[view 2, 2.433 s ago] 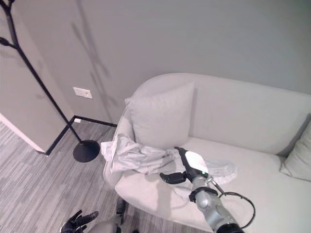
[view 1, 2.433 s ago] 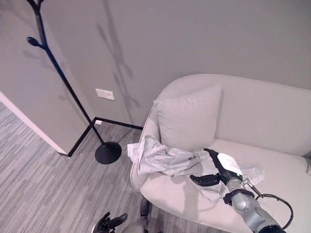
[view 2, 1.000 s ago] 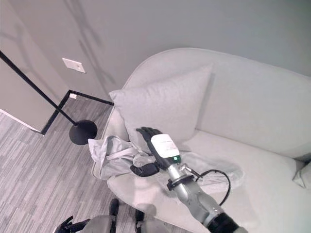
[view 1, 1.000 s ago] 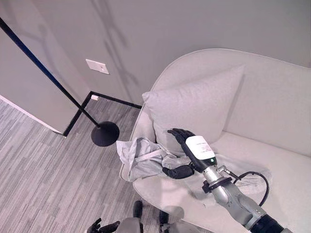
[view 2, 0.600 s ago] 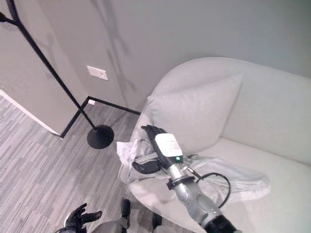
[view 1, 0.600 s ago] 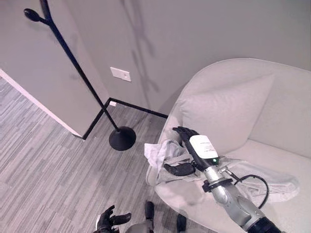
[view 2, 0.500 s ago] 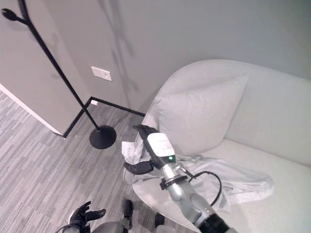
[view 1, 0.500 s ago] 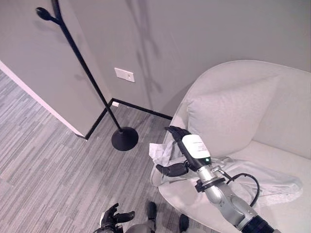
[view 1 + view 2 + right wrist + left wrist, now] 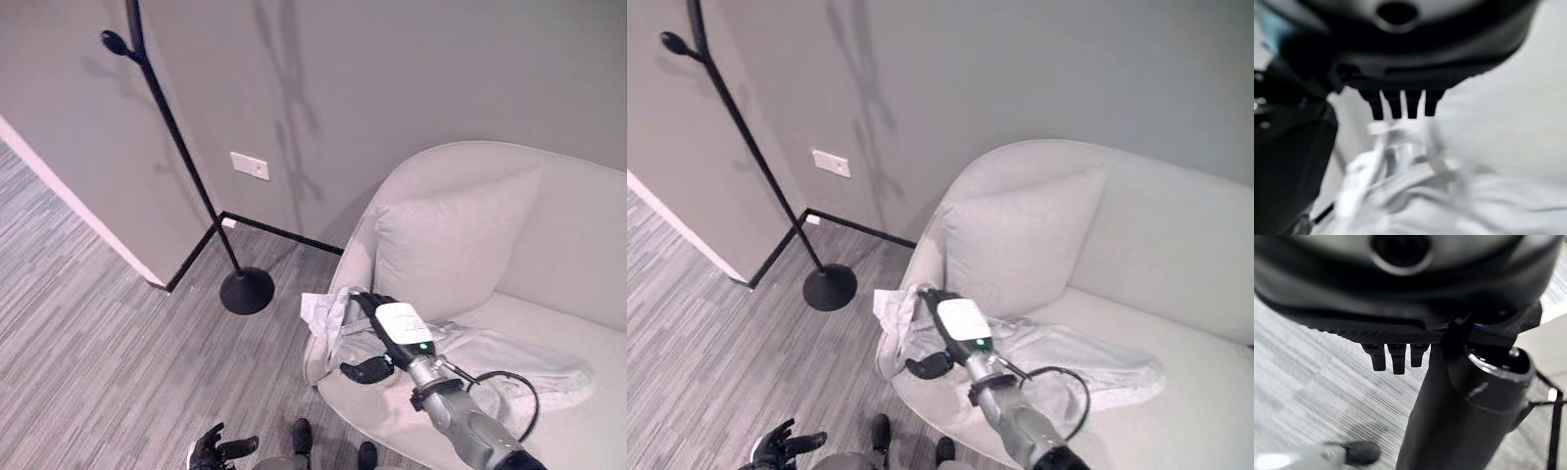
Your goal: Hang the clothes on the sofa on the clothes rack.
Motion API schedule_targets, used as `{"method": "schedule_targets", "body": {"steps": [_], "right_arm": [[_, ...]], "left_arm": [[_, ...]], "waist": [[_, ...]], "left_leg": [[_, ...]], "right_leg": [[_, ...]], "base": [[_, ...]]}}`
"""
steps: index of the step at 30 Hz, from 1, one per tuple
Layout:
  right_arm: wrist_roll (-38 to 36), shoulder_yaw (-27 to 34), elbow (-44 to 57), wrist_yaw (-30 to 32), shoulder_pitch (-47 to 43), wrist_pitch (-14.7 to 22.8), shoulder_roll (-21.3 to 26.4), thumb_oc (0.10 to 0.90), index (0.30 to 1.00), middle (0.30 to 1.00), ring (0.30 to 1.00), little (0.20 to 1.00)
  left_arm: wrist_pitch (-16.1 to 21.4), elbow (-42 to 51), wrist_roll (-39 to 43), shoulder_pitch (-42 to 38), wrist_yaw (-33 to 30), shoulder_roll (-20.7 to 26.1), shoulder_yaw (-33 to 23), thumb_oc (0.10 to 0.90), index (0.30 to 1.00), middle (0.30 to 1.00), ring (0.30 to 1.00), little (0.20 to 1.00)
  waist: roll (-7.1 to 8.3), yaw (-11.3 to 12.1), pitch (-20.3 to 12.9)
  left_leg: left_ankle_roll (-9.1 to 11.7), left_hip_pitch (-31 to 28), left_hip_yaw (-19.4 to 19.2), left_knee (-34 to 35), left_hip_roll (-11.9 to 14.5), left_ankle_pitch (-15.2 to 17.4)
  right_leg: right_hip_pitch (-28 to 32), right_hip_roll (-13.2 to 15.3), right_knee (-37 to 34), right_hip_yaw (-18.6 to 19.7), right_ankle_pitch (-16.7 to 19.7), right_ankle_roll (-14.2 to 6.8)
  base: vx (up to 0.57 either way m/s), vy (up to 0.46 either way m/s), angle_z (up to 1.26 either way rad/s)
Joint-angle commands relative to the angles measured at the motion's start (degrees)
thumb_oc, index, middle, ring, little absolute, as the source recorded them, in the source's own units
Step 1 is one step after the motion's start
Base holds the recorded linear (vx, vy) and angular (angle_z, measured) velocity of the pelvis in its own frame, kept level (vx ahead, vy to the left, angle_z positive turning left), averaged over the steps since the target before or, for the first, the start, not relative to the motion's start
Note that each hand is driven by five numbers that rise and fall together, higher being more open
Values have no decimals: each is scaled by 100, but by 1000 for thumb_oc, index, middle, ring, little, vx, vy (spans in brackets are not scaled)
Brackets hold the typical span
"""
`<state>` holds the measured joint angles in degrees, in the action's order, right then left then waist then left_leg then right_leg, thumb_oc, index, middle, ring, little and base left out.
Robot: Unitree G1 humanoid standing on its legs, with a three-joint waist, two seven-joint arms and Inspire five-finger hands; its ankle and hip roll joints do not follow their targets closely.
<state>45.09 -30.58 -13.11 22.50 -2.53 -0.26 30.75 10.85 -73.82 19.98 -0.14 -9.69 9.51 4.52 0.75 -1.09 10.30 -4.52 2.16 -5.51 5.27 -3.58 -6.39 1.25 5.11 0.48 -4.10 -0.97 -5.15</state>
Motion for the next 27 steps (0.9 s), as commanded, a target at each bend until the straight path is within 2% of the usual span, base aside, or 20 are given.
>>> {"method": "schedule_targets", "body": {"steps": [1,7,13,16,17,18,22,23,24,25,27], "right_arm": [[325,-146,220,478,-688,188,-109,800,900,900,900,900],[104,-568,-1098,631,-1383,97,-456,800,900,900,900,900],[74,-1091,-2195,660,-2307,-84,-885,800,900,900,900,900],[77,-1344,-3176,792,-2873,-313,-1177,800,900,900,900,900],[72,-1481,-3980,862,-3242,-531,-1328,800,900,900,900,900],[67,-1486,-4007,879,-3256,-525,-1344,800,900,900,900,900],[22,-1728,-5994,662,-3726,-904,-1775,800,900,900,900,900],[-42,-1698,-6239,574,-3708,-927,-1790,620,629,629,629,629],[-42,-1697,-6241,575,-3707,-926,-1791,620,629,629,629,629],[-44,-1699,-6295,549,-3678,-932,-1792,400,300,300,300,300],[-49,-1695,-6338,475,-3626,-896,-1777,400,300,300,300,300]], "left_arm": [[84,-86,-398,-73,-57,-140,317,800,900,900,900,900],[208,215,-622,-204,-91,-123,842,800,900,900,900,900],[233,245,-528,-339,-84,-71,1106,800,900,900,900,900],[281,265,-447,-511,-153,-18,1257,800,900,900,900,900],[324,320,-456,-643,-216,44,1468,800,900,900,900,900],[323,319,-455,-648,-216,48,1464,800,900,900,900,900],[333,508,-676,-930,-253,95,2059,800,900,900,900,900],[329,621,-766,-993,-256,88,2209,800,900,900,900,900],[328,622,-766,-992,-257,88,2210,800,900,900,900,900],[326,668,-818,-997,-256,90,2263,800,900,900,900,900],[318,745,-1036,-1005,-267,105,2379,800,900,900,900,900]], "waist": [[80,178,-149],[36,264,-16],[-43,447,137],[-129,577,312],[-235,668,455],[-229,668,445],[-450,915,574],[-511,956,547],[-511,955,542],[-521,964,525],[-549,967,481]], "left_leg": [[-10,-266,41,-27,-107,955],[-28,-185,92,-27,-166,930],[-17,134,184,-27,-210,818],[-5,421,259,-27,-236,694],[7,629,311,-27,-262,600],[7,646,309,-27,-262,597],[53,1029,451,-27,-326,412],[76,1125,497,-27,-347,376],[76,1130,501,-27,-347,375],[80,1150,516,-27,-355,370],[89,1184,561,-27,-370,357]], "right_leg": [[-587,289,-178,135,707,-297],[-680,337,-182,108,751,-316],[-880,403,-254,-15,834,-320],[-1120,429,-204,-51,885,-317],[-1315,446,-163,-66,930,-311],[-1338,447,-154,-63,929,-311],[-1562,525,-204,-186,1020,-315],[-1573,562,-271,-253,1050,-328],[-1575,562,-274,-257,1052,-328],[-1565,571,-300,-273,1060,-335],[-1559,599,-329,-320,1057,-340]], "base": [[18,6,-7],[1,1,-1],[-41,-14,6],[-130,-7,23],[-145,6,8],[-138,11,-1],[-57,-15,2],[-16,-16,7],[0,-7,11],[8,-5,26],[8,-4,37]]}}
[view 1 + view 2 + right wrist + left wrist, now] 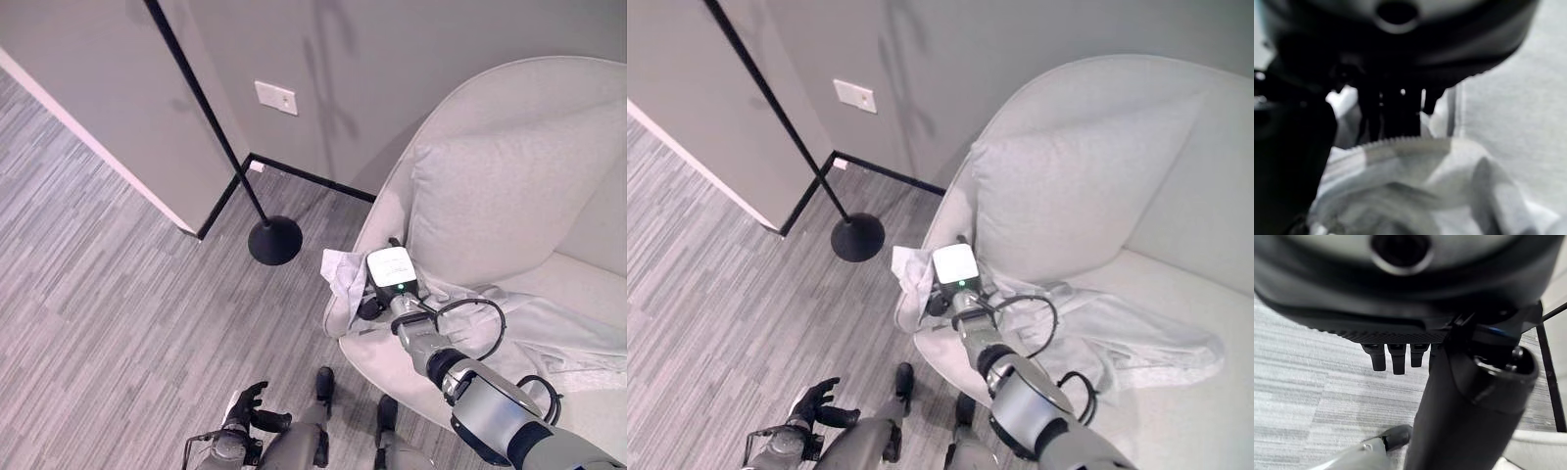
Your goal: Hang the clothes on the sofa on the clothes rack.
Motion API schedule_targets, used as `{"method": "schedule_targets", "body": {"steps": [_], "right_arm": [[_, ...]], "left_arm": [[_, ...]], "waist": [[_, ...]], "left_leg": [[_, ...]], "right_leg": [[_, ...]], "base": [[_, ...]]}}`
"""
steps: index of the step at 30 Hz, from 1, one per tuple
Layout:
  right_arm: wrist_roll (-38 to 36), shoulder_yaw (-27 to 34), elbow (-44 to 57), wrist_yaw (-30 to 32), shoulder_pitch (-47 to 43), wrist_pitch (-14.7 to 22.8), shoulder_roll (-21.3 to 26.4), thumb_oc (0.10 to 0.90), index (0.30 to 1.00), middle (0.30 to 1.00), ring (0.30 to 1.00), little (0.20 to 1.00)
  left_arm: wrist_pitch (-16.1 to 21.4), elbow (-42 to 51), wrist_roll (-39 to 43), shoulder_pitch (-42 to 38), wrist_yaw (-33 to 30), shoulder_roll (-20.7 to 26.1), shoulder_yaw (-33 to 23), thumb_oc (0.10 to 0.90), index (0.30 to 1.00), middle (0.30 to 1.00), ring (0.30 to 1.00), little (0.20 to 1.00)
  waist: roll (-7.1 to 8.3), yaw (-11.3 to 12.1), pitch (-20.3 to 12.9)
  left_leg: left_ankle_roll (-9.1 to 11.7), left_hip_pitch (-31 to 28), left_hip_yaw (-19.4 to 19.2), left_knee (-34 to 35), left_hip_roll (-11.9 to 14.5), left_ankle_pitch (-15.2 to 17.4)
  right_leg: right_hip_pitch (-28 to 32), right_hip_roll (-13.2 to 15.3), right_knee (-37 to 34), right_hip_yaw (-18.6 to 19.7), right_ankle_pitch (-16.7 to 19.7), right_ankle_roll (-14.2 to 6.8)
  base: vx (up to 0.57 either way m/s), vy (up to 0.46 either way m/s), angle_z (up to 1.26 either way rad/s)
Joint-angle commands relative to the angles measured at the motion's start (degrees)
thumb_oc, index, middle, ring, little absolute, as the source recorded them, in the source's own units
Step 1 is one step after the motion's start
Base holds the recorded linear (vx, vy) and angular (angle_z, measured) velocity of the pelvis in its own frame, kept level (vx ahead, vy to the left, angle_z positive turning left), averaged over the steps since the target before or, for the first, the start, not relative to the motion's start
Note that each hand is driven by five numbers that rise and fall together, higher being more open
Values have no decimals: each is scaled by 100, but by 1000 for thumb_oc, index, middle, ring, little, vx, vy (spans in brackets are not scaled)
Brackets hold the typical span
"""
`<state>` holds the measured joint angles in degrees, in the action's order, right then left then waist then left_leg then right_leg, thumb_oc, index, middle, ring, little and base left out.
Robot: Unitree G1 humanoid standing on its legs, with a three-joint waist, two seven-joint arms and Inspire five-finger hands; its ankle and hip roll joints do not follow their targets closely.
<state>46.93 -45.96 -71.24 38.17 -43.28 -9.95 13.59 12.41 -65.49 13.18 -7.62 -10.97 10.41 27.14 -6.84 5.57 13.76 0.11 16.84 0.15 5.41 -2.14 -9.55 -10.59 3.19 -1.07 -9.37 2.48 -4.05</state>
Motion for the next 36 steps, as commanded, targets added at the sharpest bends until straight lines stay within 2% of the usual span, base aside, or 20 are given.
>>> {"method": "schedule_targets", "body": {"steps": [1,6,12,14,15,16,17,18,20,21,25,30,31,32,33,34,35,36], "right_arm": [[-291,-121,-519,-1105,458,102,-62,400,300,300,300,300],[-445,10,-237,-977,539,187,121,400,300,300,300,300],[-986,556,346,-561,876,372,434,400,300,300,300,300],[-1265,887,1104,-412,1146,481,701,400,300,300,300,300],[-1352,1281,2208,-351,1569,589,1107,400,300,300,300,300],[-1346,1296,2246,-370,1596,577,1126,400,300,300,300,300],[-1271,1887,3581,-342,2105,651,1689,400,300,300,300,300],[-1198,2222,4131,-281,2367,681,1965,400,300,300,300,300],[-1192,2247,4167,-300,2398,671,1978,400,300,300,300,300],[-1130,2878,4932,-157,2765,742,2298,400,300,300,300,300],[-1056,4015,6126,119,3118,750,2659,400,300,300,300,300],[-959,4468,6666,180,3053,690,2879,400,300,300,300,300],[-1012,4323,6937,-359,2815,797,3196,400,300,300,300,300],[-1017,4315,6945,-378,2807,793,3199,400,300,300,300,300],[-1365,4131,6974,-700,2881,952,3117,400,300,300,300,300],[-1381,4122,6976,-714,2878,955,3115,552,528,528,528,528],[-1514,4024,7073,-1021,3086,1055,3013,800,900,900,900,900],[-1558,3721,6879,-1272,3323,1090,2845,800,900,900,900,900]], "left_arm": [[137,-67,-492,-261,-151,29,148,800,900,900,900,900],[90,-83,-677,-216,-233,24,74,800,900,900,900,900],[17,-183,-956,-47,-304,77,-135,800,900,900,900,900],[-10,-216,-976,13,-356,79,-280,800,900,900,900,900],[-19,-158,-942,99,-380,92,-502,800,900,900,900,900],[-20,-155,-942,106,-380,88,-491,800,900,900,900,900],[-47,-5,-931,201,-387,108,-702,800,900,900,900,900],[-48,75,-944,251,-383,117,-768,800,900,900,900,900],[-50,78,-943,255,-384,115,-754,800,900,900,900,900],[-52,286,-995,324,-348,143,-819,800,900,900,900,900],[-44,1060,-999,454,-240,299,-873,800,900,900,900,900],[-48,1608,-919,507,-139,400,-811,800,900,900,900,900],[-18,2250,-854,573,84,566,-717,800,900,900,900,900],[-29,2271,-851,588,92,570,-730,800,900,900,900,900],[-34,2428,-795,608,148,622,-727,800,900,900,900,900],[-46,2452,-789,631,155,636,-737,800,900,900,900,900],[-80,2562,-782,692,275,662,-768,800,900,900,900,900],[-83,2546,-647,757,307,662,-866,800,900,900,900,900]], "waist": [[211,289,116],[239,208,48],[436,-2,-108],[536,-107,-176],[639,-223,-275],[634,-215,-273],[701,-347,-363],[723,-392,-431],[722,-376,-446],[748,-466,-571],[771,-526,-882],[784,-533,-1027],[817,-559,-1137],[813,-555,-1133],[826,-581,-1153],[832,-576,-1150],[843,-591,-1150],[851,-602,-1116]], "left_leg": [[-372,-284,12,-41,-517,675],[-374,-362,20,-41,-510,728],[-397,-660,-80,-41,-449,865],[-403,-822,-134,-41,-428,925],[-420,-969,-163,-41,-402,996],[-420,-982,-162,-41,-402,1000],[-435,-1171,-194,-41,-379,1079],[-446,-1247,-203,-41,-368,1113],[-446,-1229,-208,-41,-369,1102],[-464,-1397,-229,-41,-348,1166],[-516,-1740,-264,-41,-329,1266],[-543,-1931,-273,-41,-321,1330],[-563,-2099,-356,-41,-304,1372],[-564,-2107,-371,-41,-302,1377],[-573,-2154,-395,-41,-307,1381],[-574,-2168,-410,-41,-307,1386],[-578,-2198,-425,-41,-305,1401],[-582,-2234,-444,-41,-307,1405]], "right_leg": [[-375,799,-169,200,707,-449],[-329,804,-102,213,630,-435],[-144,762,-8,286,529,-395],[-28,731,-2,335,491,-387],[76,705,-1,365,441,-381],[89,704,-3,364,439,-381],[243,679,6,379,354,-389],[310,665,10,381,316,-391],[297,664,-3,385,335,-390],[438,635,26,376,256,-402],[702,554,87,456,129,-380],[841,508,174,513,30,-363],[901,460,201,606,43,-358],[901,456,205,622,42,-358],[909,445,254,668,47,-356],[912,444,268,685,39,-357],[920,444,297,690,13,-357],[915,441,369,720,2,-350]], "base": [[1,-1,44],[0,14,8],[32,6,4],[71,-5,-11],[69,-10,-14],[105,-15,-15],[75,-7,-17],[69,-7,-7],[19,-6,-3],[66,-14,-26],[57,-11,-16],[8,-2,-16],[-13,8,-24],[-18,14,-31],[-6,8,-29],[-4,0,-32],[-2,-15,-29],[-2,-16,-17]]}}
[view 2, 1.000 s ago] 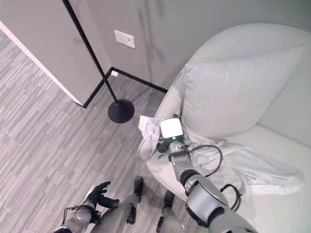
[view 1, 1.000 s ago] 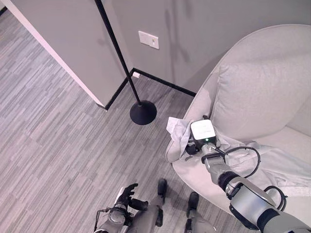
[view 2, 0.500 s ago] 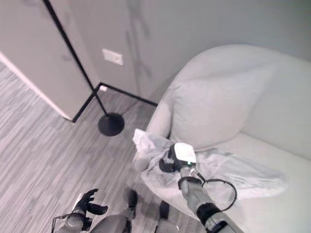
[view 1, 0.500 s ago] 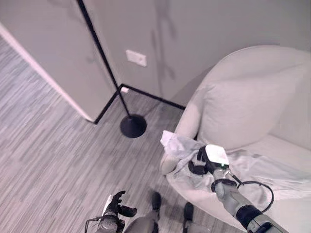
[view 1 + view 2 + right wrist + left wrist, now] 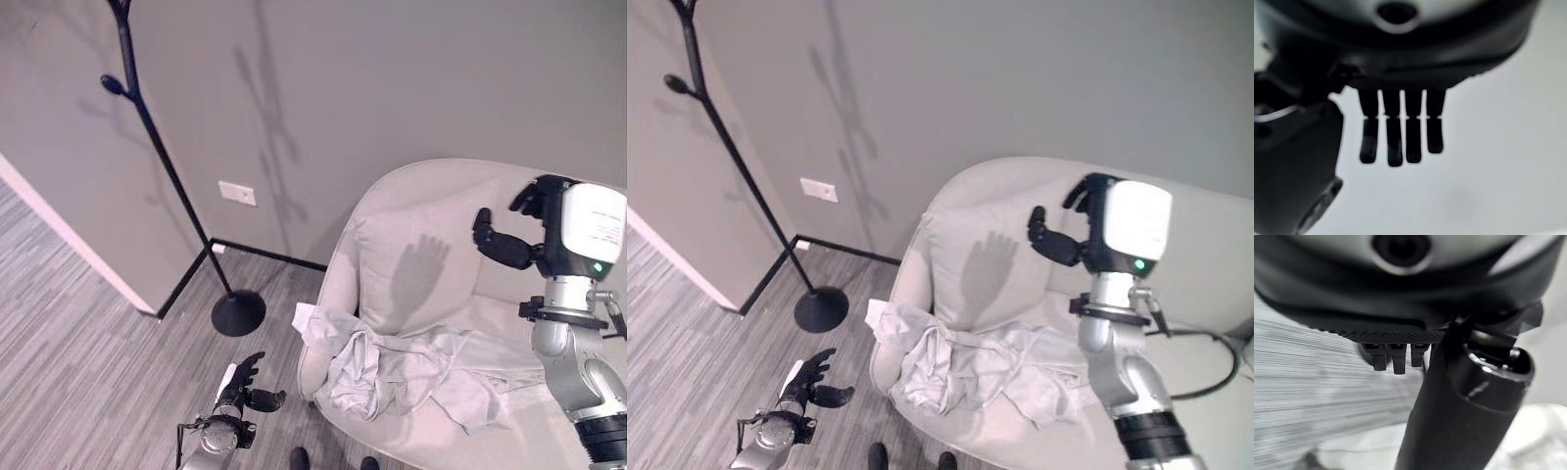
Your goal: Hang the clothes on the sofa on the clothes rack.
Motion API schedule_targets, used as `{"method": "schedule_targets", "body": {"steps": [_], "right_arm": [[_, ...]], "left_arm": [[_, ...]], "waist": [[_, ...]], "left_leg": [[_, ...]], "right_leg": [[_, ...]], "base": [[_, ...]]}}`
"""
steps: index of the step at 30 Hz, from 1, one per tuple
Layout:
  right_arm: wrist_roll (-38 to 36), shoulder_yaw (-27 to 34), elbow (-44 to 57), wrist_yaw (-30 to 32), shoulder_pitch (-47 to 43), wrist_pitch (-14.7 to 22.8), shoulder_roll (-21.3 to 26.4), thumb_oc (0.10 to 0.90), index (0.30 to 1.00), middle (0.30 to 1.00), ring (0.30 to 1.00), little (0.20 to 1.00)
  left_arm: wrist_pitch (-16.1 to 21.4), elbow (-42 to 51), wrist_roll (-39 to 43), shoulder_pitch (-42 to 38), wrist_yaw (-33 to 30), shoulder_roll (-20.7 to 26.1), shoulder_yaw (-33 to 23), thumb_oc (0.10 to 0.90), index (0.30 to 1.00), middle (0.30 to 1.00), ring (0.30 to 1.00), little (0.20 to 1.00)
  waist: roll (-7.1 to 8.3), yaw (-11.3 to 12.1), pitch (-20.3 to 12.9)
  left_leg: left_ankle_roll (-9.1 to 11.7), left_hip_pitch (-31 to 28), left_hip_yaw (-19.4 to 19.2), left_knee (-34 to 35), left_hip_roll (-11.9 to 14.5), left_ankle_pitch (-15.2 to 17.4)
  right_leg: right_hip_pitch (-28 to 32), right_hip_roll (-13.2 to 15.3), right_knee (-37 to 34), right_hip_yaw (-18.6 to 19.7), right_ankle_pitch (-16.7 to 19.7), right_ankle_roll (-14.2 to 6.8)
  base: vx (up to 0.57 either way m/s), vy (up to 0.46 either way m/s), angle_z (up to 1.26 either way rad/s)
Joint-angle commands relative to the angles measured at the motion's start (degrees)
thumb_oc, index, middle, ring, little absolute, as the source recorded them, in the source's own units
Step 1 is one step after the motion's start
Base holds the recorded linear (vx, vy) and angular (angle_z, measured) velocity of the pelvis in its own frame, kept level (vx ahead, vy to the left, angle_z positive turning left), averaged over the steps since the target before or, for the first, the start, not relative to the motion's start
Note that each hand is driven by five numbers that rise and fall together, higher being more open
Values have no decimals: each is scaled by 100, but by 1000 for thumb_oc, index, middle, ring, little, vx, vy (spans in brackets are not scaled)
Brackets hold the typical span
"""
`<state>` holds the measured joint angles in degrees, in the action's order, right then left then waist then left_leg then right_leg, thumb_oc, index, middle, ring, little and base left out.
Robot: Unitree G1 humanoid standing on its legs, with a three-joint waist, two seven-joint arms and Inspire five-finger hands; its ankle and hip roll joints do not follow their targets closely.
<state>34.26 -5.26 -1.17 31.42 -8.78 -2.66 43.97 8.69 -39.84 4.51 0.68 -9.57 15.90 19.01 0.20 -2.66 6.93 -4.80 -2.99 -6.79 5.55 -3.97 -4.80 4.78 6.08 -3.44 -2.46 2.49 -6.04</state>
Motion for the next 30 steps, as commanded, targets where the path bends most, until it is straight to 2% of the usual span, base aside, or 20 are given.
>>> {"method": "schedule_targets", "body": {"steps": [1,6,7,8,10,11,14,17,18,19,20,21,22,23,24,26,27,28,30], "right_arm": [[-291,-367,-144,-589,-138,366,-199,800,900,900,900,900],[-82,-1102,-853,-1069,458,436,-742,800,900,900,900,900],[-112,-1339,-1273,-1035,359,370,-955,800,900,900,900,900],[-114,-1361,-1305,-1018,327,378,-964,800,900,900,900,900],[2,-1702,-1676,-884,-2,319,-1165,800,900,900,900,900],[16,-1808,-1826,-821,-157,274,-1256,800,900,900,900,900],[-15,-2093,-2415,-613,-602,214,-1569,800,900,900,900,900],[13,-2269,-2982,-265,-996,162,-1837,800,900,900,900,900],[40,-2395,-3176,45,-1317,94,-1909,800,900,900,900,900],[37,-2400,-3192,52,-1325,98,-1916,800,900,900,900,900],[-30,-2423,-3325,246,-1536,31,-2002,800,900,900,900,900],[-3,-2414,-3412,648,-1963,-59,-2007,800,900,900,900,900],[103,-2415,-3368,838,-2148,-101,-1925,800,900,900,900,900],[216,-2387,-3191,977,-2286,-116,-1804,800,900,900,900,900],[293,-2385,-2974,1054,-2402,-99,-1693,800,900,900,900,900],[359,-2370,-2714,1179,-2489,-39,-1609,800,900,900,900,900],[377,-2382,-2590,1227,-2470,19,-1621,800,900,900,900,900],[281,-2365,-2510,1257,-2431,39,-1658,800,900,900,900,900],[213,-2464,-2562,1197,-2456,62,-1690,800,900,900,900,900]], "left_arm": [[291,-16,222,-64,169,118,-60,800,900,900,900,900],[287,-236,220,167,260,77,-232,800,900,900,900,900],[306,-406,285,161,193,50,-251,800,900,900,900,900],[311,-414,285,152,192,51,-262,800,900,900,900,900],[333,-655,316,-17,56,78,-271,800,900,900,900,900],[333,-662,331,-69,-9,113,-273,800,900,900,900,900],[360,-664,410,-68,-141,181,-313,800,900,900,900,900],[433,-707,463,24,-216,216,-318,800,900,900,900,900],[552,-459,613,96,-282,242,-262,800,900,900,900,900],[549,-459,615,96,-281,245,-264,800,900,900,900,900],[610,-356,683,92,-305,251,-216,800,900,900,900,900],[656,-336,524,-50,-450,268,-3,800,900,900,900,900],[680,-334,431,-154,-519,261,97,800,900,900,900,900],[704,-302,341,-266,-610,274,191,800,900,900,900,900],[737,-258,335,-374,-643,260,253,800,900,900,900,900],[798,-327,175,-501,-718,188,474,800,900,900,900,900],[776,-382,32,-551,-769,163,611,800,900,900,900,900],[740,-440,58,-583,-778,116,672,800,900,900,900,900],[748,-571,67,-622,-790,73,730,800,900,900,900,900]], "waist": [[152,216,-433],[133,204,-253],[102,222,-69],[106,222,-71],[78,260,300],[74,302,403],[-34,481,512],[-30,671,571],[-11,902,718],[9,898,711],[-8,993,829],[-46,1142,1026],[-90,1144,1103],[-135,1167,1222],[-154,1199,1301],[-20,1015,1335],[-2,883,1306],[-43,828,1256],[-122,874,1192]], "left_leg": [[-91,-256,248,-55,-125,931],[-53,-214,235,-55,-111,907],[-51,-114,205,-55,-104,859],[-51,-102,194,-55,-104,857],[-72,174,108,-57,-63,706],[-86,341,54,-134,-29,673],[-130,832,-117,-515,91,677],[-116,1348,-100,-838,104,600],[-32,1681,-27,-957,125,489],[-1,1642,26,-964,101,567],[32,1958,54,-1100,128,377],[206,2402,225,-1149,170,-1],[304,2548,375,-1059,185,-207],[489,2752,603,-1021,211,-445],[629,2823,930,-987,159,-509],[580,2877,1462,-1222,67,-156],[509,2735,1425,-1159,155,-34],[492,2658,1389,-976,207,-116],[501,2492,1335,-325,272,-282]], "right_leg": [[-622,153,614,32,-4,-151],[-669,154,594,10,5,-148],[-817,136,572,36,98,-157],[-836,134,578,48,102,-156],[-1330,64,881,169,324,-213],[-1501,38,1079,141,285,-209],[-1618,165,1989,-406,-342,62],[-1553,102,2855,-447,-860,218],[-1363,-37,2523,-471,-1140,319],[-1309,-29,2496,-430,-1183,291],[-1235,-136,2195,-522,-1175,390],[-1347,-370,1635,-492,-1137,461],[-1471,-503,1466,-477,-1108,501],[-1660,-588,1434,-480,-1054,564],[-1808,-610,1397,-472,-1005,592],[-1913,-422,1061,-531,-791,493],[-1977,-349,981,-580,-670,429],[-2008,-348,884,-615,-541,404],[-2107,-368,740,-556,-403,369]], "base": [[-2,-18,-4],[-25,-34,2],[-98,-32,1],[-207,-40,-2],[-282,-62,-7],[-290,-72,-23],[-198,-49,-30],[-208,-125,-9],[-181,-177,-4],[-280,-222,-2],[-380,-261,2],[-543,-325,-1],[-498,-286,12],[-333,-117,56],[-309,-55,55],[-198,-11,27],[-73,61,25],[-21,129,48],[-15,129,49]]}}
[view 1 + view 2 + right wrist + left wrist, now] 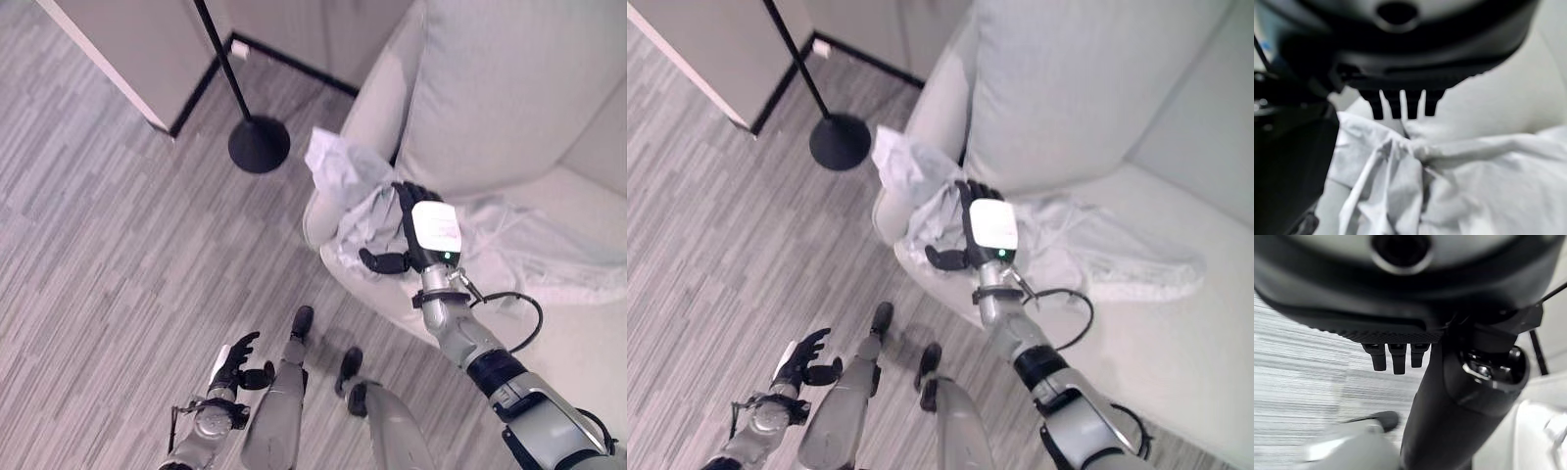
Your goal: Hang the clothes on the sofa on the clothes rack.
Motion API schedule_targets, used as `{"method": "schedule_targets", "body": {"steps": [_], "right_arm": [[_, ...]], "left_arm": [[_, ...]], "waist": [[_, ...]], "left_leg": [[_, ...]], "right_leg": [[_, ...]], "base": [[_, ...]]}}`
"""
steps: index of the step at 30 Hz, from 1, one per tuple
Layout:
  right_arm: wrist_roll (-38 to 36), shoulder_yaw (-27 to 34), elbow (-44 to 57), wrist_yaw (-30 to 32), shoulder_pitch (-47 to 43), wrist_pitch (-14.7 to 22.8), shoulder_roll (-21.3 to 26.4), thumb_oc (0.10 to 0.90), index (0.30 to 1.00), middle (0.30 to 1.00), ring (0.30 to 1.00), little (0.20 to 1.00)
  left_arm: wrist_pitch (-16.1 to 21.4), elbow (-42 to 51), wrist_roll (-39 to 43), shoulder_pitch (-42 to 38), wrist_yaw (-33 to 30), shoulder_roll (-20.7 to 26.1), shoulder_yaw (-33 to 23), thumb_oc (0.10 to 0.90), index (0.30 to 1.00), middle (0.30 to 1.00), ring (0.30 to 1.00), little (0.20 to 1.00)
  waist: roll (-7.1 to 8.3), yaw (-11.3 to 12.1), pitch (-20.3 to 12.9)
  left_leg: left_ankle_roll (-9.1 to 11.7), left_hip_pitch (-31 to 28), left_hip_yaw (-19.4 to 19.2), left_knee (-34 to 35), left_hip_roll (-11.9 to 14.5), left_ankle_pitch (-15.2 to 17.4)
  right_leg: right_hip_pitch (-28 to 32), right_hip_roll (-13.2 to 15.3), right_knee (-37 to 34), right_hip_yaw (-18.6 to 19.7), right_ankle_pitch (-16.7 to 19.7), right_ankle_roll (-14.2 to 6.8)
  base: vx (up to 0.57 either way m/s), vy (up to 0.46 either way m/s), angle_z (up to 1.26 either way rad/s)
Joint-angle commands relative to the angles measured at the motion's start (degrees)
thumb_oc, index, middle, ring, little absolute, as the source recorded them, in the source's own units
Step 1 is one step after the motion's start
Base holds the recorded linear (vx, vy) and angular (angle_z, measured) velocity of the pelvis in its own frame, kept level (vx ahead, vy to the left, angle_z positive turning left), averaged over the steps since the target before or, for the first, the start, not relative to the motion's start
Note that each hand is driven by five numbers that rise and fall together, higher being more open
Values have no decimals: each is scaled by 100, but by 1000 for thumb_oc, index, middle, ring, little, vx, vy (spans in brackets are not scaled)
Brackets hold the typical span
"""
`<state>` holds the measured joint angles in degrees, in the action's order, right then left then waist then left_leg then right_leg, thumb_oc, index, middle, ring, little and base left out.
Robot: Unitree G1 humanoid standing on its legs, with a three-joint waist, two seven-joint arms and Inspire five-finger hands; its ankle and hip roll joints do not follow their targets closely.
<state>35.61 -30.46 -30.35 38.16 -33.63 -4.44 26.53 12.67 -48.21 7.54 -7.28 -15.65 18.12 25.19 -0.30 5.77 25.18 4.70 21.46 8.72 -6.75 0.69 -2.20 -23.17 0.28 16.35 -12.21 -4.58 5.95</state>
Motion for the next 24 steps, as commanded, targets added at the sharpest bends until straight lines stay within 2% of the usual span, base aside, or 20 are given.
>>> {"method": "schedule_targets", "body": {"steps": [1,3,5,11,15,17,20,24], "right_arm": [[95,1,260,518,-28,217,49,800,900,900,900,900],[68,6,179,509,-43,205,41,800,900,900,900,900],[-178,-17,-336,625,-218,143,-86,800,900,900,900,900],[-681,106,-1496,1033,-922,14,-158,800,900,900,900,900],[-781,186,-1661,1212,-1246,-33,-41,800,900,900,900,900],[-788,314,-1843,1614,-1689,-212,156,800,900,900,900,900],[-695,549,-1663,2038,-1761,-419,259,800,900,900,900,900],[-413,459,-1590,2001,-1726,-540,282,800,900,900,900,900]], "left_arm": [[360,176,-224,134,-211,-187,120,800,900,900,900,900],[353,137,-239,120,-227,-204,134,800,900,900,900,900],[355,79,-341,24,-323,-188,228,800,900,900,900,900],[431,135,-305,-99,-465,-38,318,800,900,900,900,900],[430,73,-411,-198,-537,12,402,800,900,900,900,900],[432,53,-565,-368,-693,41,523,800,900,900,900,900],[396,32,-839,-460,-789,11,642,800,900,900,900,900],[387,-24,-1063,-548,-806,-22,723,800,900,900,900,900]], "waist": [[-107,49,-649],[-129,46,-675],[-192,95,-653],[-320,309,-525],[-364,378,-485],[-426,464,-483],[-445,491,-461],[-436,512,-411]], "left_leg": [[-418,68,-236,1042,-198,-629],[-421,67,-260,1143,-213,-672],[-471,62,-393,1139,-242,-633],[-494,121,-457,1026,-363,-595],[-498,222,-476,956,-389,-568],[-503,387,-451,881,-440,-539],[-517,473,-429,830,-470,-506],[-541,610,-422,669,-484,-421]], "right_leg": [[616,237,-1248,394,283,-821],[537,259,-1202,406,264,-809],[444,356,-1031,464,195,-804],[474,492,-1069,475,315,-880],[462,529,-1161,473,380,-916],[429,579,-1280,437,444,-955],[419,595,-1329,422,447,-981],[352,618,-1306,437,430,-986]], "base": [[-21,138,-3],[3,143,-32],[55,176,-12],[64,66,-4],[57,18,7],[132,-3,17],[85,-17,16],[35,-20,0]]}}
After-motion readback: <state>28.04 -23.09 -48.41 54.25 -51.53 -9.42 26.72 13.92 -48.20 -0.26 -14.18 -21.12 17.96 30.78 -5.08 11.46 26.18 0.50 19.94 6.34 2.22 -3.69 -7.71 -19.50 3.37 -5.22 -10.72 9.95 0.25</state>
